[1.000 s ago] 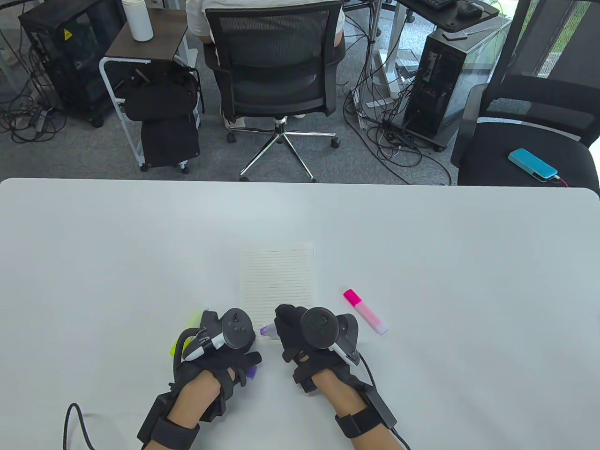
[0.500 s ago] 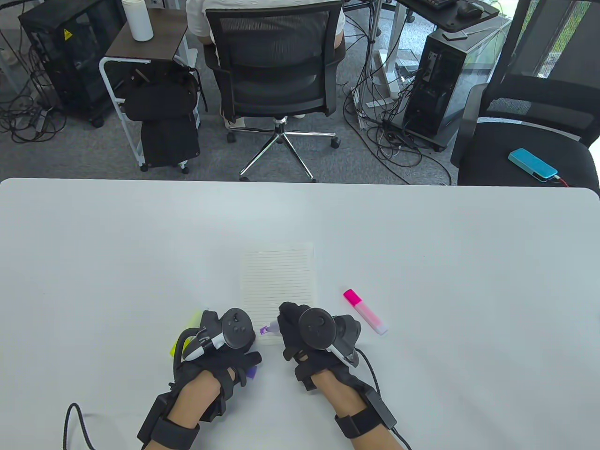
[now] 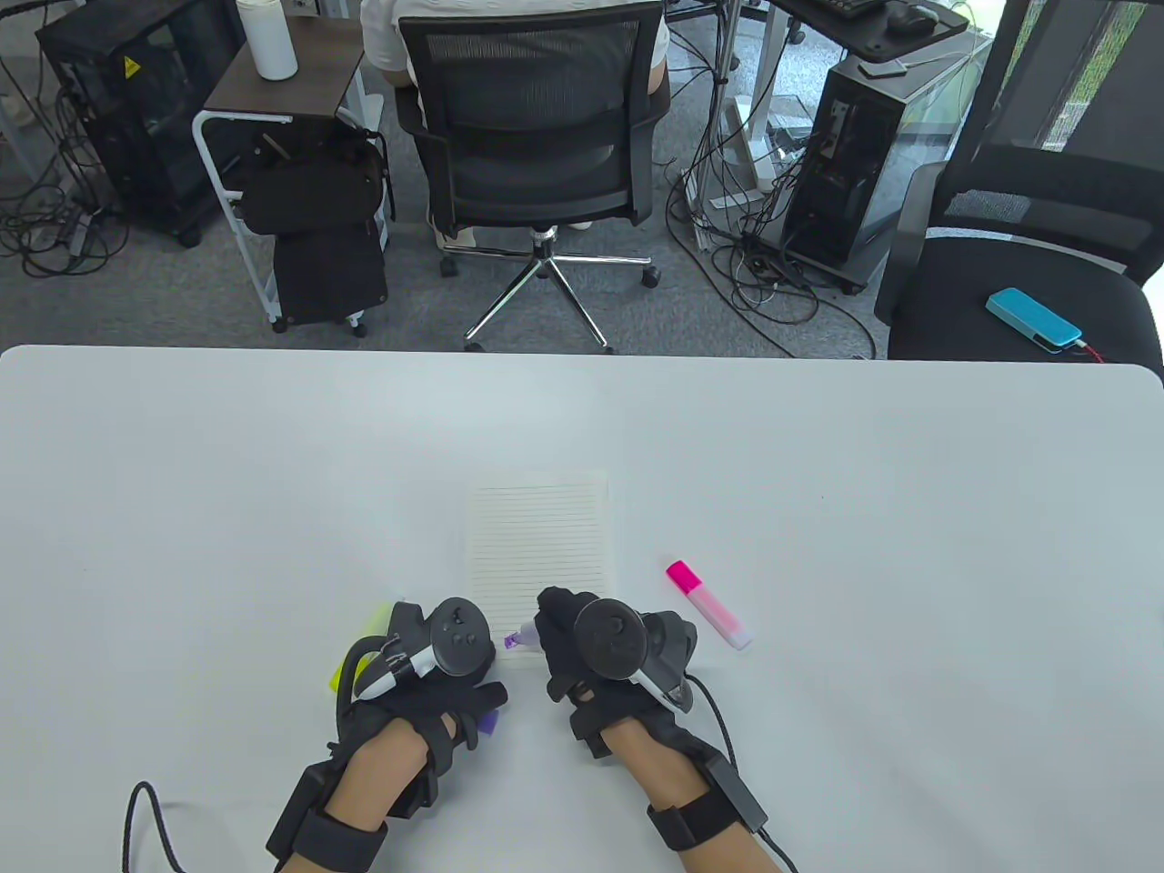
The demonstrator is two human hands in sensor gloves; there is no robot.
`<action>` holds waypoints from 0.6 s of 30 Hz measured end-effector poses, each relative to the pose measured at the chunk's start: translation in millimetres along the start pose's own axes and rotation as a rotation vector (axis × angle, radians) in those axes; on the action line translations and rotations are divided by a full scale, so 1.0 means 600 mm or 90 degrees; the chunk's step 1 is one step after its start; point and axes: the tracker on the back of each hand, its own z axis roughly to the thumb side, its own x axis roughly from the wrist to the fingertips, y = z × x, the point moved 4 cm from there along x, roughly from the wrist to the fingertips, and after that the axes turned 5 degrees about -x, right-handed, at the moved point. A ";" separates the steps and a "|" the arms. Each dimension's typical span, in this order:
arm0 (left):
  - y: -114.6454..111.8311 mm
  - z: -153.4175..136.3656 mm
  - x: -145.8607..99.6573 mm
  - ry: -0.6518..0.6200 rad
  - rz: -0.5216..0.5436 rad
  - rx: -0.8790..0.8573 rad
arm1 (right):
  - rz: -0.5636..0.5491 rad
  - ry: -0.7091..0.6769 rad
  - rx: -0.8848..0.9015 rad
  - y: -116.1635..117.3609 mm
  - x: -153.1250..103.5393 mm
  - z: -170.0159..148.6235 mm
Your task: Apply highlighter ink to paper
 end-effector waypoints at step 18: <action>0.000 0.000 0.000 0.000 0.000 0.002 | 0.000 0.002 -0.006 0.000 0.001 0.001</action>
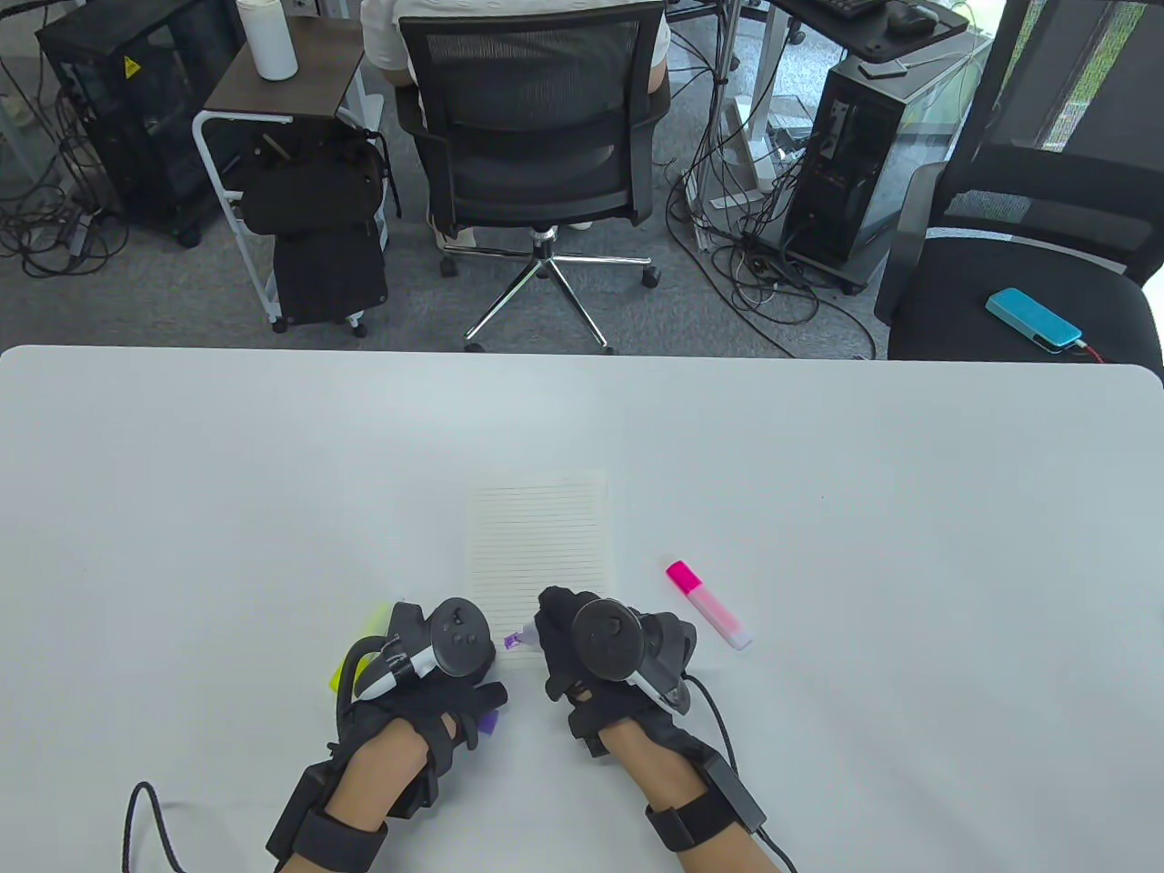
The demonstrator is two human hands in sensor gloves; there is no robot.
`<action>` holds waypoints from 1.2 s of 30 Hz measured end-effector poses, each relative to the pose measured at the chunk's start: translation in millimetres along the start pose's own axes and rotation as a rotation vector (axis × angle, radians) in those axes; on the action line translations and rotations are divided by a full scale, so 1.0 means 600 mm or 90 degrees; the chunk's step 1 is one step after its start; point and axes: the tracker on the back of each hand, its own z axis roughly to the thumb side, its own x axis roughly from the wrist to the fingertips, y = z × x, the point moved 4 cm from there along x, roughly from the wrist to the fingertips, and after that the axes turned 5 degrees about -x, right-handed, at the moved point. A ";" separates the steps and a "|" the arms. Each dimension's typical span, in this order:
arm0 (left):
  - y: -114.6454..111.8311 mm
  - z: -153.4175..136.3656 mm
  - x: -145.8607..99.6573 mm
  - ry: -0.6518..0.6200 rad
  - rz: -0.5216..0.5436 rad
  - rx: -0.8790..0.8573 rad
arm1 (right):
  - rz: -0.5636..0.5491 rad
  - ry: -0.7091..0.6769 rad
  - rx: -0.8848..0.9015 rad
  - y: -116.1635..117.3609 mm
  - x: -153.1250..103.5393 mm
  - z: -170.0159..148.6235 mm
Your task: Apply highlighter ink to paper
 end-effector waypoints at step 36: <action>0.000 -0.001 0.000 -0.001 -0.001 -0.004 | 0.000 -0.026 0.004 0.001 -0.001 0.004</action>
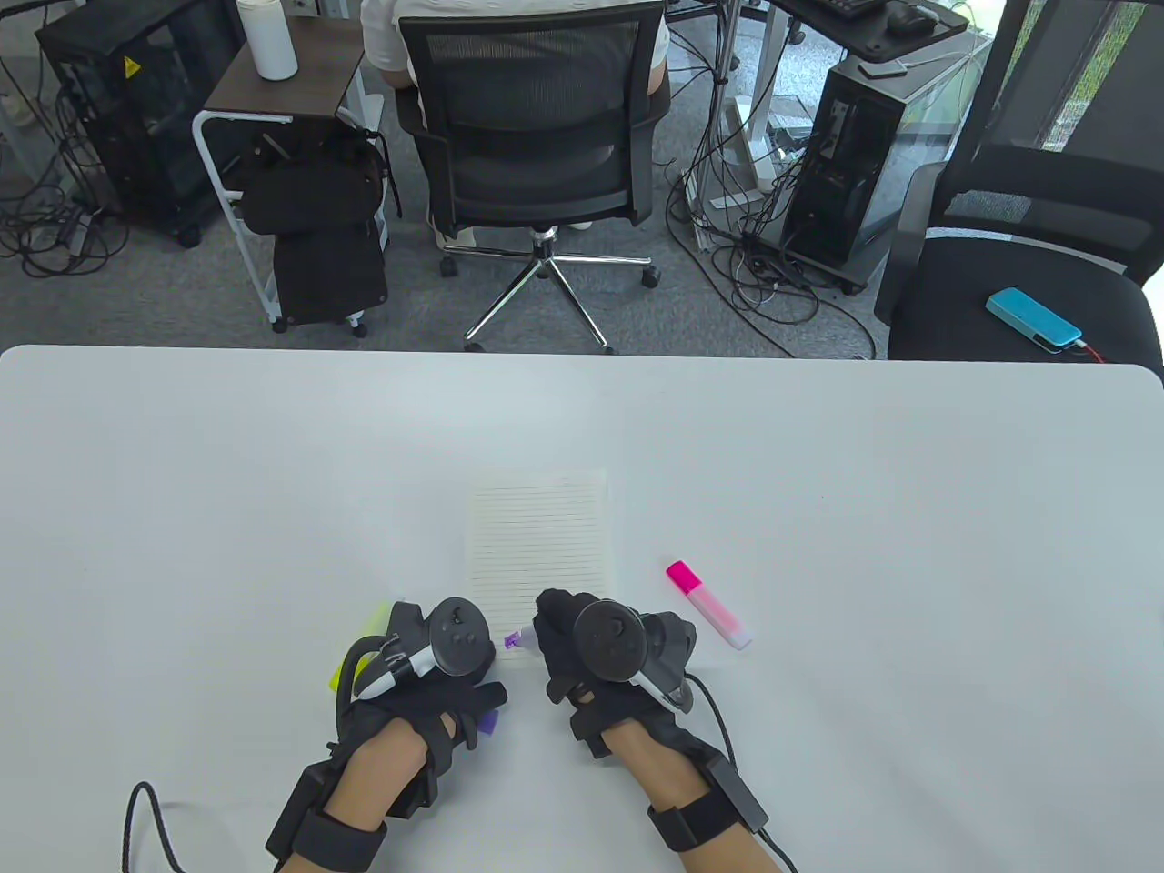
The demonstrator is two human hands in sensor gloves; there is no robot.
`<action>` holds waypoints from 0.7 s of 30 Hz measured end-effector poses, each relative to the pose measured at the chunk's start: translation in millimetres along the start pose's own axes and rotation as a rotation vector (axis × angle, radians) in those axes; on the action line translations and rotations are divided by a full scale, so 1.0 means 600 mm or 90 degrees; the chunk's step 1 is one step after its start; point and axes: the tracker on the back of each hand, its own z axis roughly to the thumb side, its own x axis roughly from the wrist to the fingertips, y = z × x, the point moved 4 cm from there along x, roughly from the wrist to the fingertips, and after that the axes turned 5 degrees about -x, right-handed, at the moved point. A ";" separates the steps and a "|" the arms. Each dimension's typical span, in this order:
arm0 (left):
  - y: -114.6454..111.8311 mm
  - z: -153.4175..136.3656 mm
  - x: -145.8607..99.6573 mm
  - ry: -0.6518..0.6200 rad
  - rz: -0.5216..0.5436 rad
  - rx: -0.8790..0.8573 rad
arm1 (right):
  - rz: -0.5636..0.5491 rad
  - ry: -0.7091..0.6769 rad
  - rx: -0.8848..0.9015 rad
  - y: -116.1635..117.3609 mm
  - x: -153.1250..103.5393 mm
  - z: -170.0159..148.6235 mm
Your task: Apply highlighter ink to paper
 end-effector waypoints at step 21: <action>0.000 0.000 0.000 0.001 0.000 0.001 | 0.003 -0.066 -0.015 -0.001 -0.003 0.022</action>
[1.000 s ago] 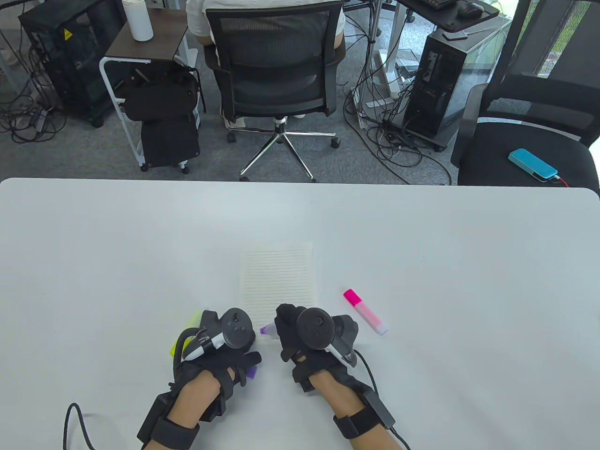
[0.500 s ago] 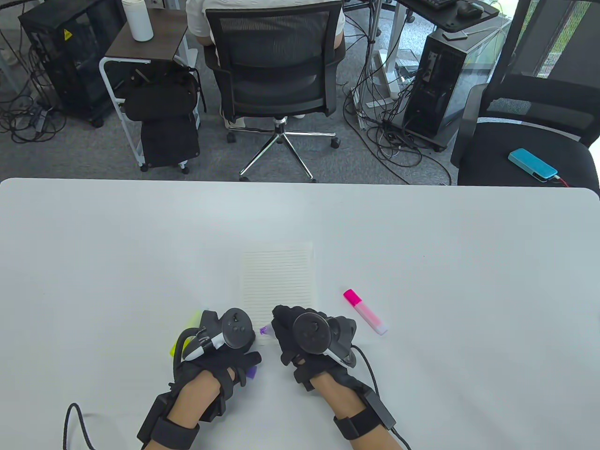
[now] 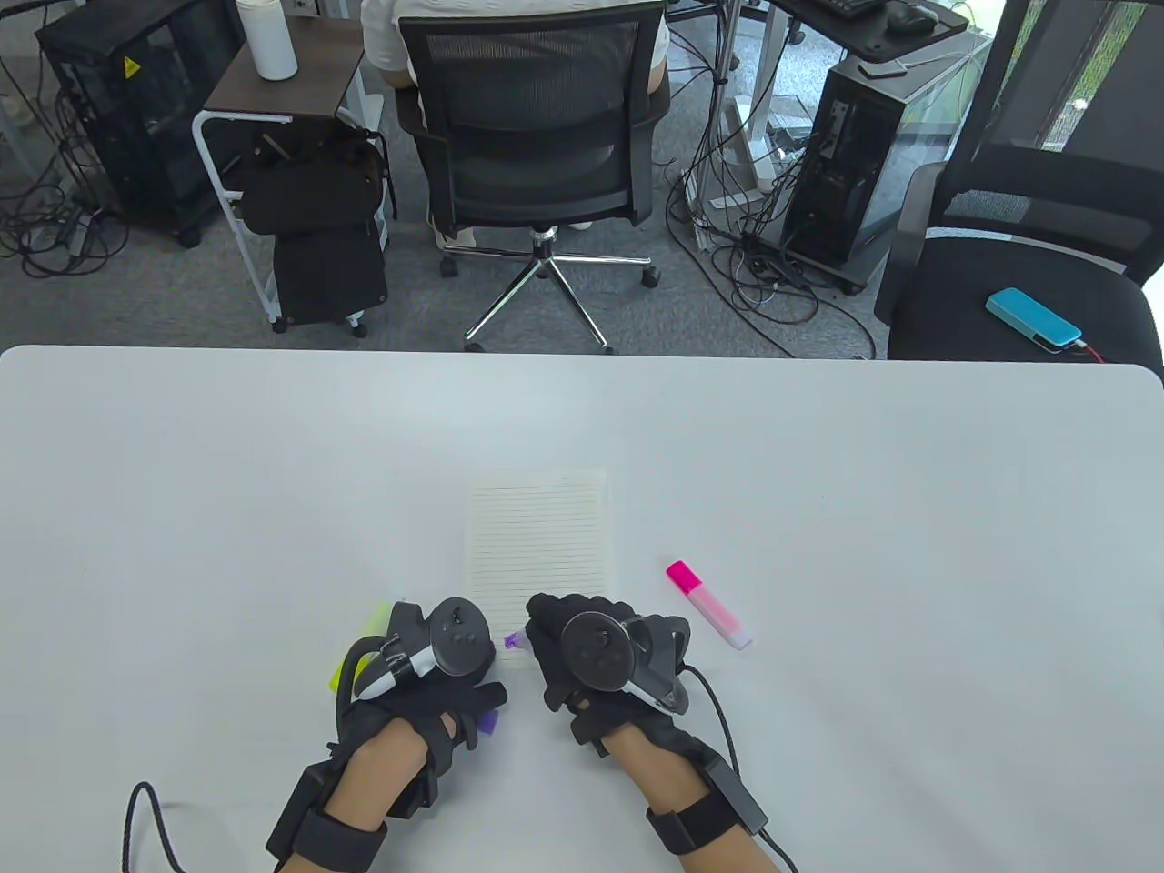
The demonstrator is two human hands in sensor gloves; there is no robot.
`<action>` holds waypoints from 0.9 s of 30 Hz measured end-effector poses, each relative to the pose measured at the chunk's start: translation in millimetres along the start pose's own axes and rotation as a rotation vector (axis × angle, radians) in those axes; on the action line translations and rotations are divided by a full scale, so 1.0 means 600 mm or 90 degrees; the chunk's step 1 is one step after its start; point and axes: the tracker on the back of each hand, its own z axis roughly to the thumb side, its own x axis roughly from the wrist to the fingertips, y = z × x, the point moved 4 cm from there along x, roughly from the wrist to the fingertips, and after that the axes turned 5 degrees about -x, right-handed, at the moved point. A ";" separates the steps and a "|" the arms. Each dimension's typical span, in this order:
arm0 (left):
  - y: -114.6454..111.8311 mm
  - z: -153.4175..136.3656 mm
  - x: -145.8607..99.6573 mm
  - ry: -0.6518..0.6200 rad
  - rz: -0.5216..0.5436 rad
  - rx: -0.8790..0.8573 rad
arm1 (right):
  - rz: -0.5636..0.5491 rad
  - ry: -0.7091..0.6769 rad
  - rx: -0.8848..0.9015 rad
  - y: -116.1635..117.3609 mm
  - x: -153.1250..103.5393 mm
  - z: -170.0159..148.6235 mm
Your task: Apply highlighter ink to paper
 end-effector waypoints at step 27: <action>-0.001 0.000 0.000 0.000 -0.001 -0.001 | 0.027 0.019 -0.036 -0.002 0.006 -0.007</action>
